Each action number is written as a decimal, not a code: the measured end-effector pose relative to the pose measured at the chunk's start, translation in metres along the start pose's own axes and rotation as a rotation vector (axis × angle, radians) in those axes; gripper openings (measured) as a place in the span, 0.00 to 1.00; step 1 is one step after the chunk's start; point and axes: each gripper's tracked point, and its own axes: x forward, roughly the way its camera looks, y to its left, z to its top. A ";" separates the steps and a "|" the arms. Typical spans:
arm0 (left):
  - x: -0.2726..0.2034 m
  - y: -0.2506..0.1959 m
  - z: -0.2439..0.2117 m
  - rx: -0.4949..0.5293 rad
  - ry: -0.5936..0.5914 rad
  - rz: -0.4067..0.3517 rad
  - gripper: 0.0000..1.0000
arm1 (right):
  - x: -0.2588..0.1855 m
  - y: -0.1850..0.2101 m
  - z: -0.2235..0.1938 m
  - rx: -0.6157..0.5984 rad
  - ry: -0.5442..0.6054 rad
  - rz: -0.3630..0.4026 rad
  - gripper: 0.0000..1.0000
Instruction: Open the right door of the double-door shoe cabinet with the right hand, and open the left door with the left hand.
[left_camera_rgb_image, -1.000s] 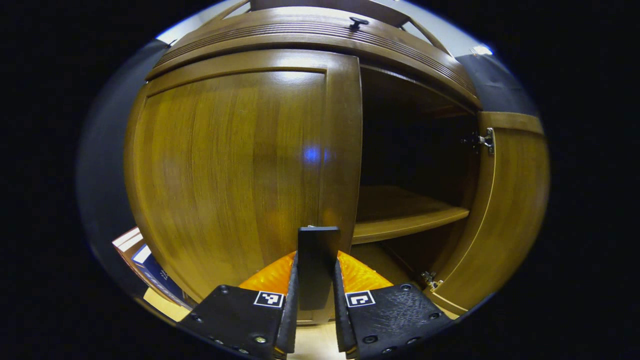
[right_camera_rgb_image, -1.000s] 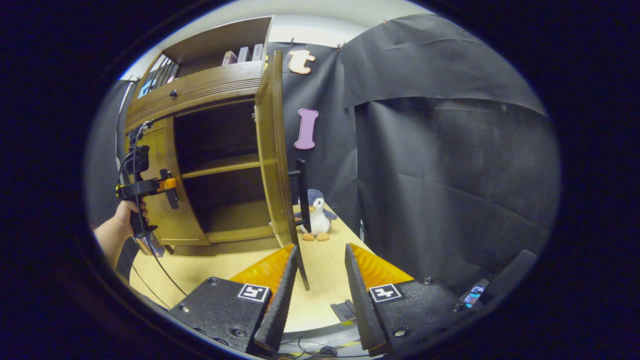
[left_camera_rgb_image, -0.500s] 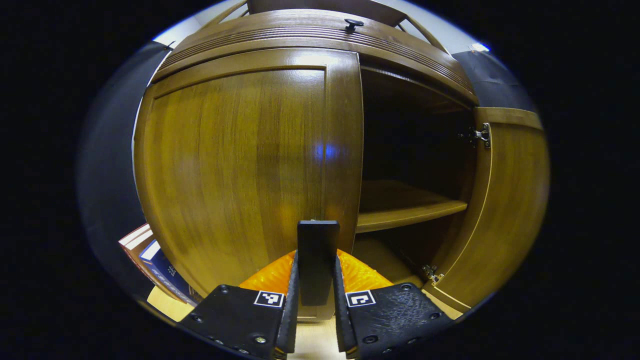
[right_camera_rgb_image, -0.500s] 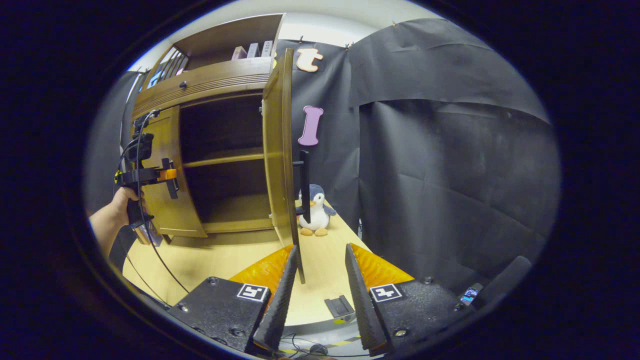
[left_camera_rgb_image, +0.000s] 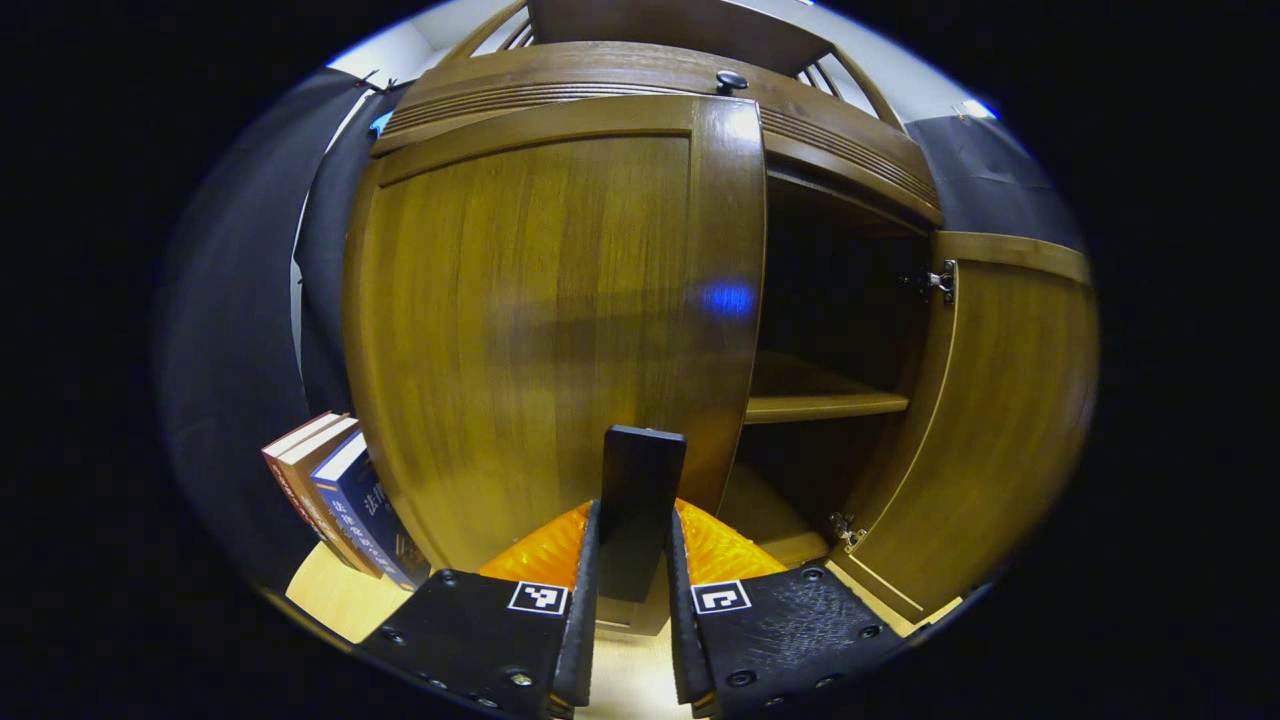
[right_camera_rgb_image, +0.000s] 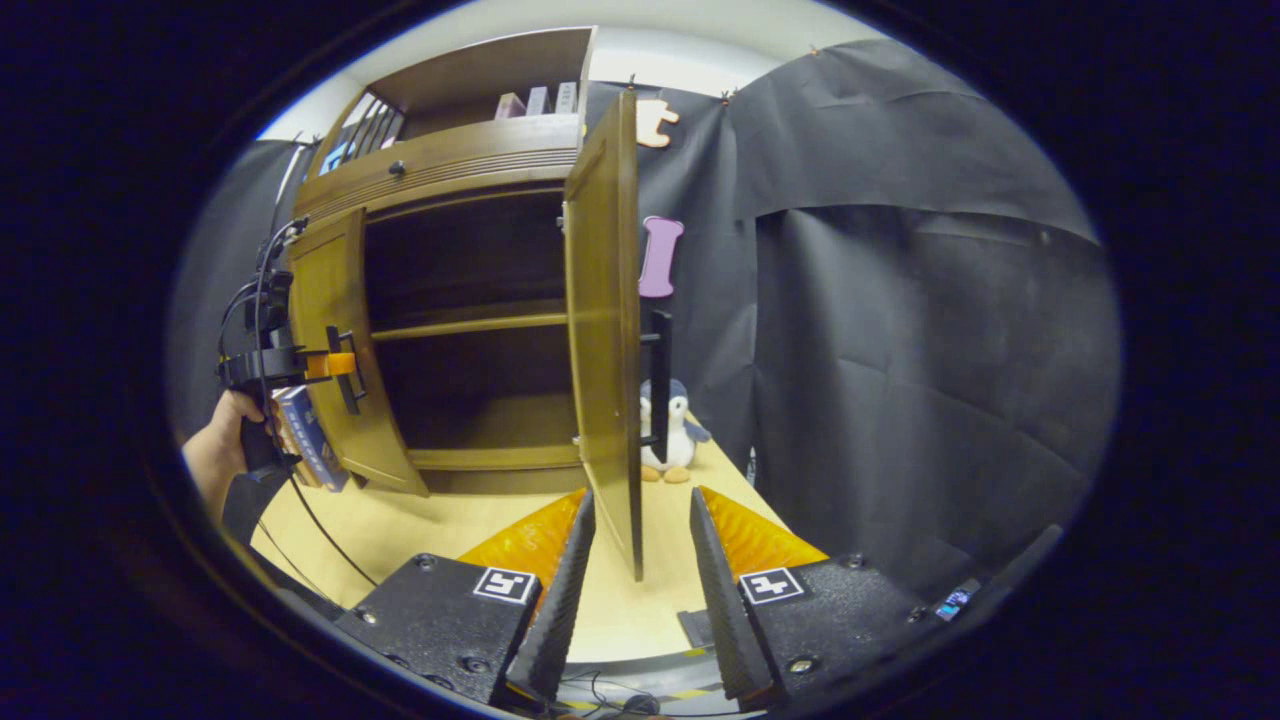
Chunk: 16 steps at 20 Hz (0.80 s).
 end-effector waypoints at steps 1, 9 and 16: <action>-0.006 0.002 -0.001 -0.003 0.000 0.000 0.31 | 0.005 0.005 -0.002 -0.014 0.009 0.016 0.61; -0.055 0.026 -0.010 0.029 -0.004 0.057 0.30 | 0.031 0.050 -0.002 -0.103 0.020 0.165 0.63; -0.094 0.058 -0.017 -0.020 -0.024 0.133 0.30 | 0.049 0.082 0.002 -0.132 0.017 0.257 0.63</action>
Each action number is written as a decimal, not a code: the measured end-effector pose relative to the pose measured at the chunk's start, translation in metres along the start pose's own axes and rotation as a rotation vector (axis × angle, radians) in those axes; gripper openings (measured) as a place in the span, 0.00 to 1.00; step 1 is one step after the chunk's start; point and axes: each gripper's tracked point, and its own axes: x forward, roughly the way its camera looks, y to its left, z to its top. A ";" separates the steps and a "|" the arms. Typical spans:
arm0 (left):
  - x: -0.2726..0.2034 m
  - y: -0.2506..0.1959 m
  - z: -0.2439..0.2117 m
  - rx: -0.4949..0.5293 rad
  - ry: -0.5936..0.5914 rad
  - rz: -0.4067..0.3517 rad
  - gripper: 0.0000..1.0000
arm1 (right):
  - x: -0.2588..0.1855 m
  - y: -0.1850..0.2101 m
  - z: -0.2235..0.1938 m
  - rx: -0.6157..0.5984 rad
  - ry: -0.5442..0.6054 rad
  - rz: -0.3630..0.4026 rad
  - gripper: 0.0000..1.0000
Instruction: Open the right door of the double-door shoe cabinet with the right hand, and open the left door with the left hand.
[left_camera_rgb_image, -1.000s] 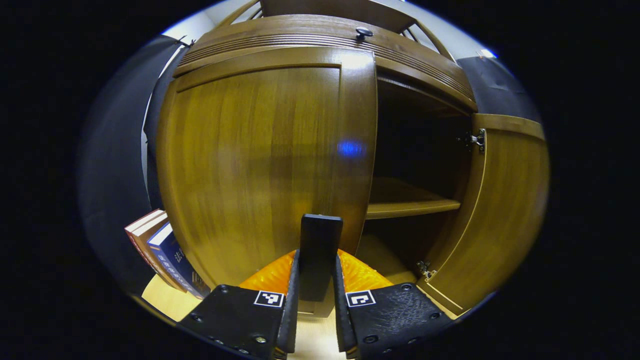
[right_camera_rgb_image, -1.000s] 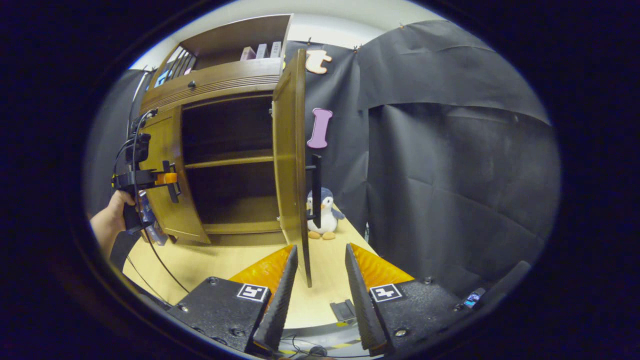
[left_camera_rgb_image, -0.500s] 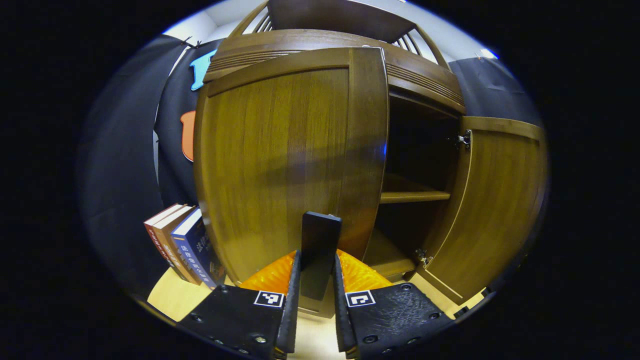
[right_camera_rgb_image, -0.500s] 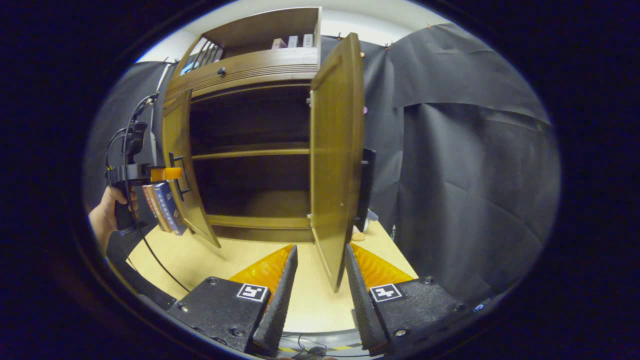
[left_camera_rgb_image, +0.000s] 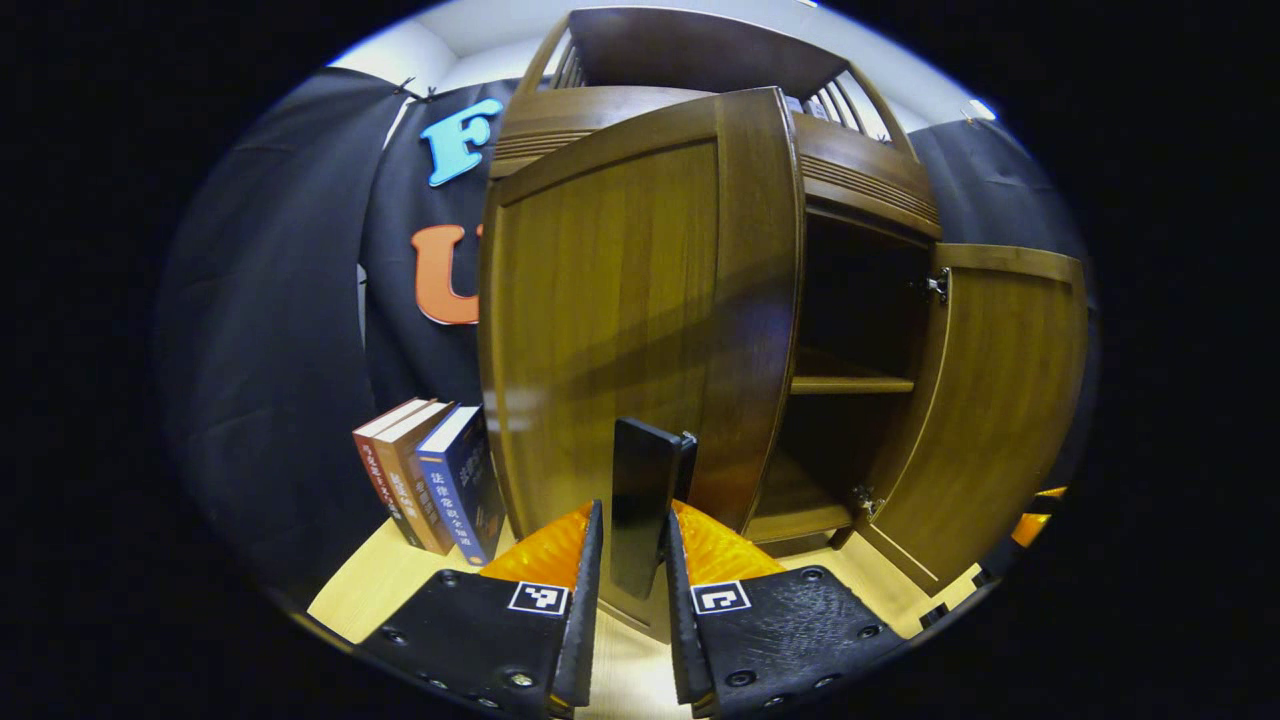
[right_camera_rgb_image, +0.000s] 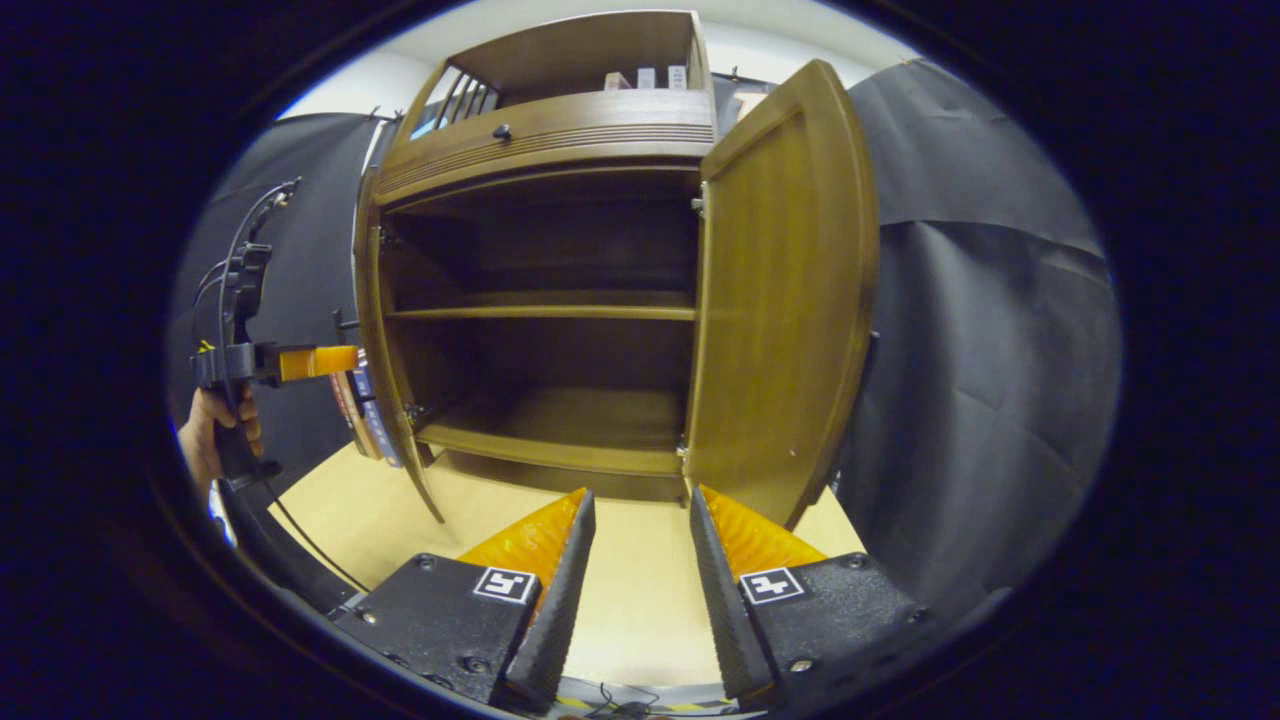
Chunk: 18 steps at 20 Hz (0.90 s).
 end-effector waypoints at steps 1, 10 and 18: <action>-0.005 0.006 0.000 -0.011 -0.011 0.015 0.30 | 0.002 0.004 0.000 -0.004 -0.001 0.011 0.63; -0.041 0.088 -0.004 -0.107 -0.044 0.143 0.30 | 0.024 0.042 0.003 -0.020 0.013 0.086 0.61; -0.050 0.134 -0.002 -0.102 -0.056 0.150 0.24 | 0.036 0.071 0.011 -0.050 0.014 0.131 0.61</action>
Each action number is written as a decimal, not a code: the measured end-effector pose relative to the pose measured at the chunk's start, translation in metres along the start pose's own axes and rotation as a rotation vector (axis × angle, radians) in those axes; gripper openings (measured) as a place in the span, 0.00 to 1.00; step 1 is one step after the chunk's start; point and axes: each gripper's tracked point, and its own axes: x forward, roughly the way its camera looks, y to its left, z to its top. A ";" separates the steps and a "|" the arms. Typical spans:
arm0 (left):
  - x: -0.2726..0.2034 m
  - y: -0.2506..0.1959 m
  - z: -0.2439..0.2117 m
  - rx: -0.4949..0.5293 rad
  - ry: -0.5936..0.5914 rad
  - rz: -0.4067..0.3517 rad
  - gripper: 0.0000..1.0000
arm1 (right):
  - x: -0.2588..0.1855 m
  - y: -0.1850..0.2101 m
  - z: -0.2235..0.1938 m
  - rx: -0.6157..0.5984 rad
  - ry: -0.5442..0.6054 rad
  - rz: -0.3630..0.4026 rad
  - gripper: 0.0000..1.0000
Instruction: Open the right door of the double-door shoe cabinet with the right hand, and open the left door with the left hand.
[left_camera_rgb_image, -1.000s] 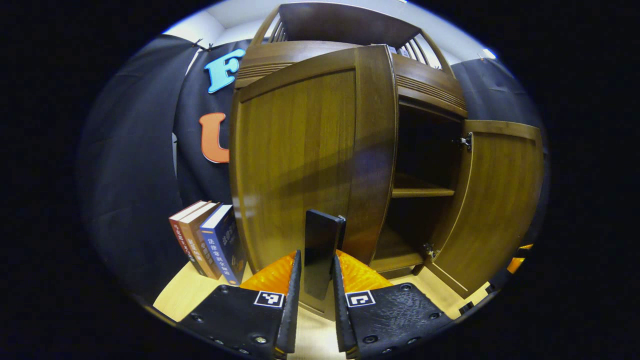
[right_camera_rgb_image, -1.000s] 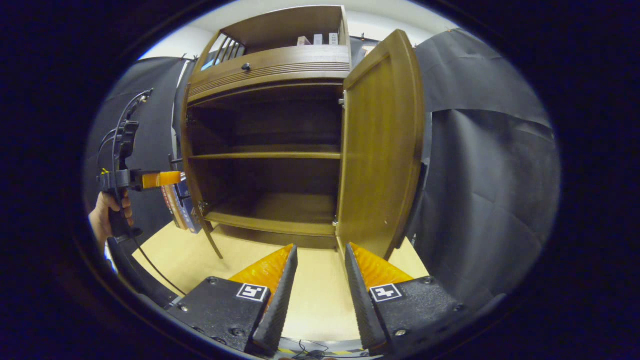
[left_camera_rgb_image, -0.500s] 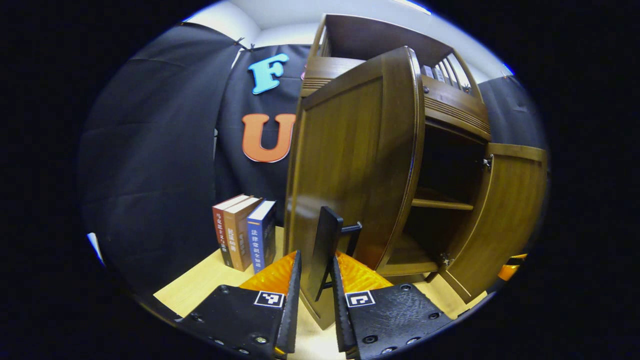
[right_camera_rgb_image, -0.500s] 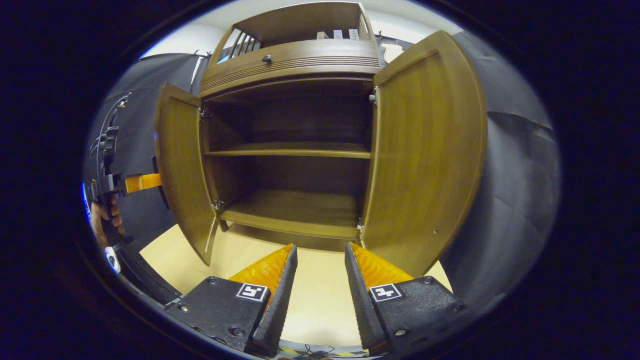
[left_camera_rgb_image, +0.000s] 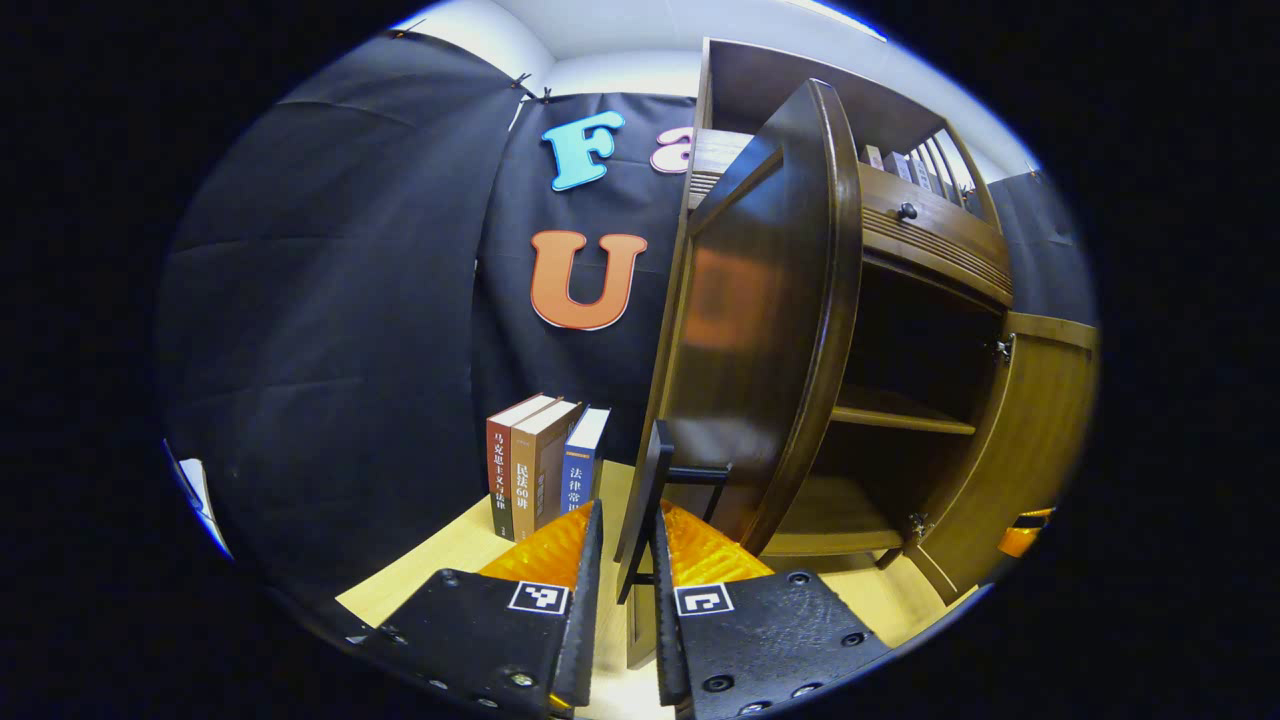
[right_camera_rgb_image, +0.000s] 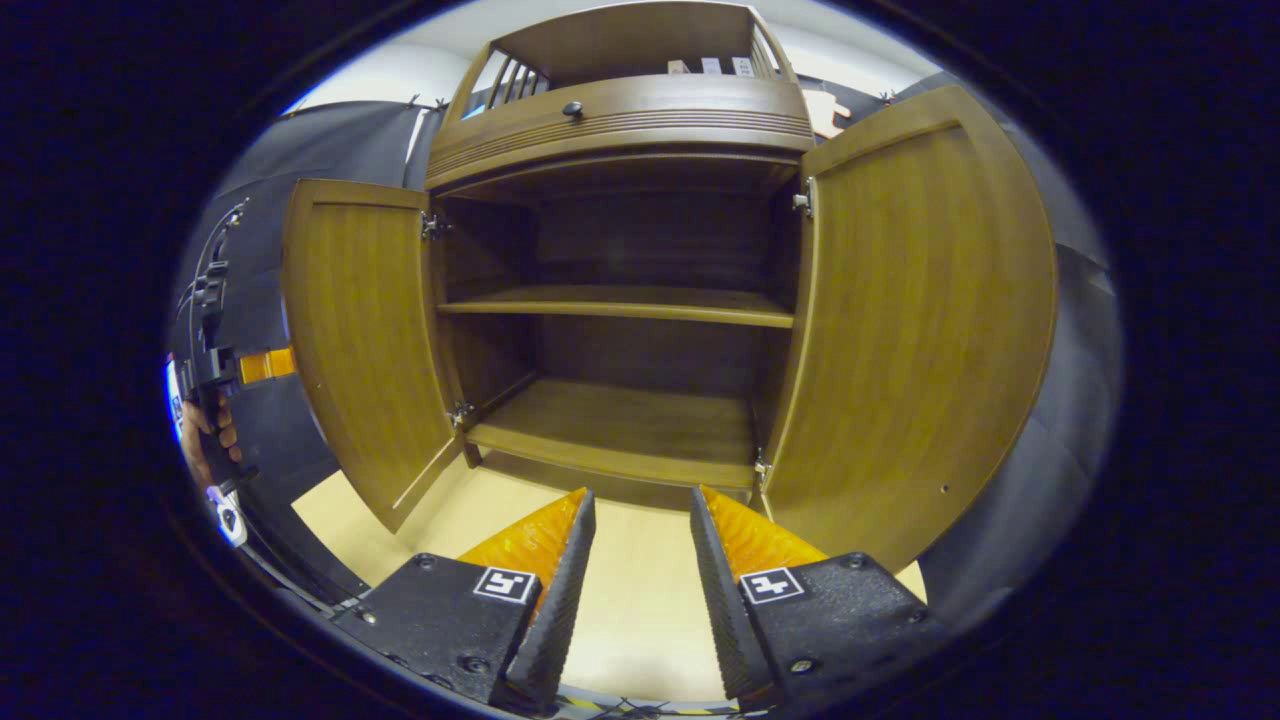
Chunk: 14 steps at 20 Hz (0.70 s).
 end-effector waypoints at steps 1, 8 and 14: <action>0.000 0.003 0.001 0.004 -0.001 -0.003 0.24 | 0.001 0.001 0.002 -0.004 -0.001 -0.001 0.61; -0.012 0.042 -0.002 -0.013 0.006 0.031 0.24 | 0.008 0.006 0.009 0.001 -0.005 0.001 0.61; -0.023 0.081 0.004 -0.056 -0.009 0.113 0.24 | 0.010 0.014 0.026 0.023 -0.037 0.014 0.63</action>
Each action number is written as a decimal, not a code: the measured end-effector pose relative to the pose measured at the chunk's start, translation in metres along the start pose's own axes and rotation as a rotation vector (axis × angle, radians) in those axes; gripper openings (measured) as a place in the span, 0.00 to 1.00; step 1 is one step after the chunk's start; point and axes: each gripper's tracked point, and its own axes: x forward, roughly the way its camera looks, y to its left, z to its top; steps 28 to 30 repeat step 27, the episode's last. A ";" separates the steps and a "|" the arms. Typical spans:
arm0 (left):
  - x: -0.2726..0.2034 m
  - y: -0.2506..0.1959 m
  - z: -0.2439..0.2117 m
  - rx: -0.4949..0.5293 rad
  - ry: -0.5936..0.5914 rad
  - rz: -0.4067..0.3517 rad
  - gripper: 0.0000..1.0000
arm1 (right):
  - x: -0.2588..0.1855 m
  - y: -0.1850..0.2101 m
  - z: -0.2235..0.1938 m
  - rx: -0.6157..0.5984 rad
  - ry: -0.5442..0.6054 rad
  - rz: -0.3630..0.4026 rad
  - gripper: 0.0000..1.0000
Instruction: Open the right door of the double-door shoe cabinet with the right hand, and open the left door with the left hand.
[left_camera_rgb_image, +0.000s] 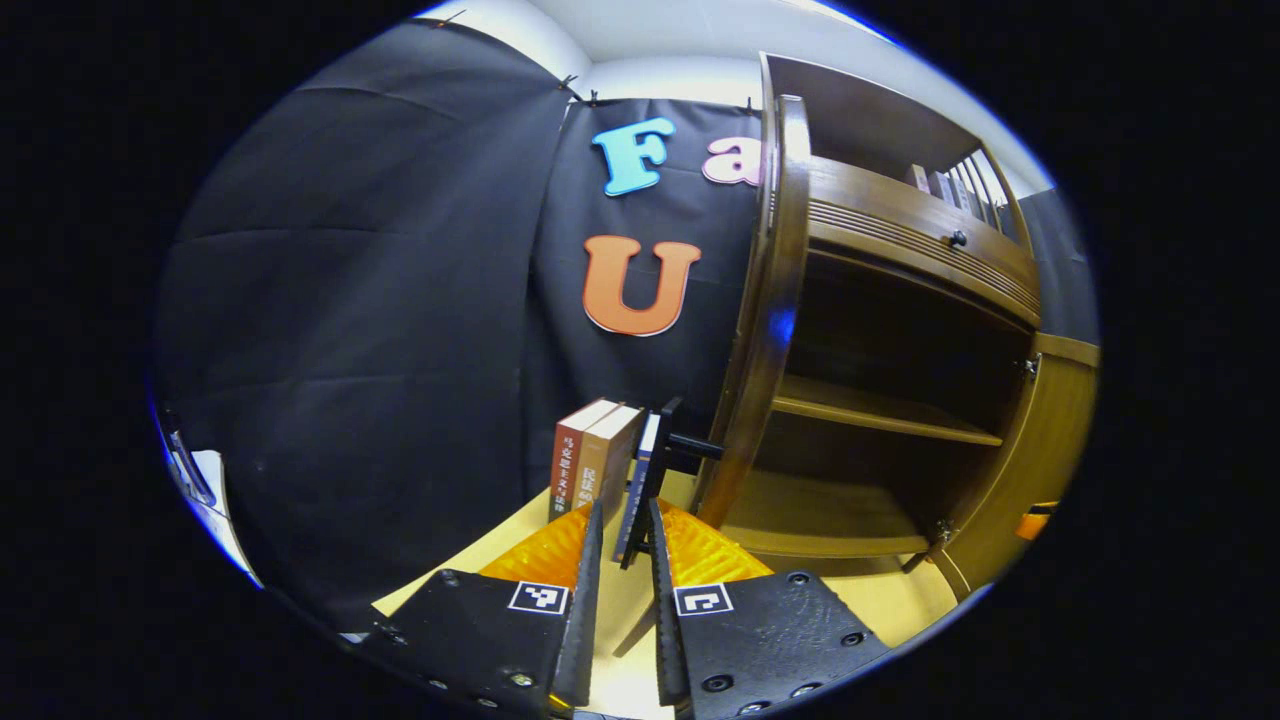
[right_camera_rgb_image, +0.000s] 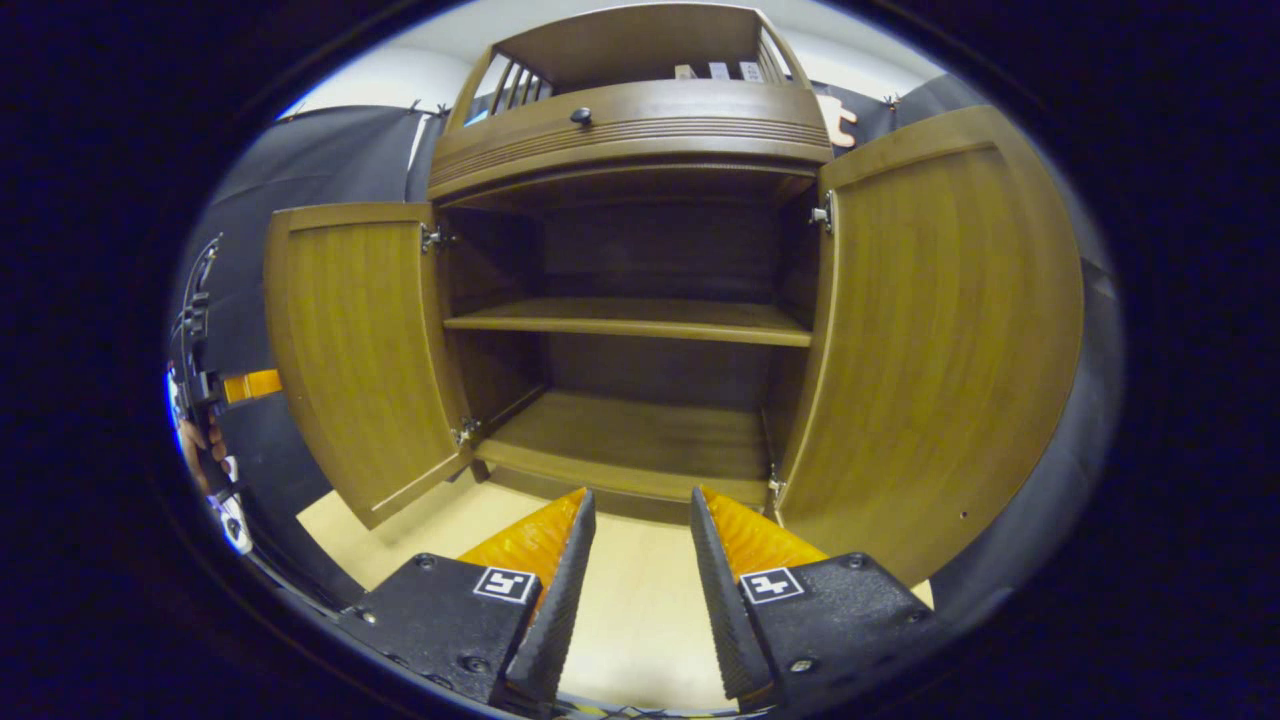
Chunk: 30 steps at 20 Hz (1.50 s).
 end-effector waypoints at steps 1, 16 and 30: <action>-0.003 0.000 0.003 -0.004 -0.005 0.002 0.24 | -0.001 0.001 0.005 0.005 -0.011 0.001 0.63; -0.049 -0.119 0.072 0.165 -0.178 -0.130 0.29 | -0.061 -0.025 0.133 0.013 -0.309 -0.091 0.77; -0.055 -0.192 0.069 0.165 -0.136 -0.255 0.82 | -0.092 -0.031 0.154 -0.026 -0.373 -0.145 0.87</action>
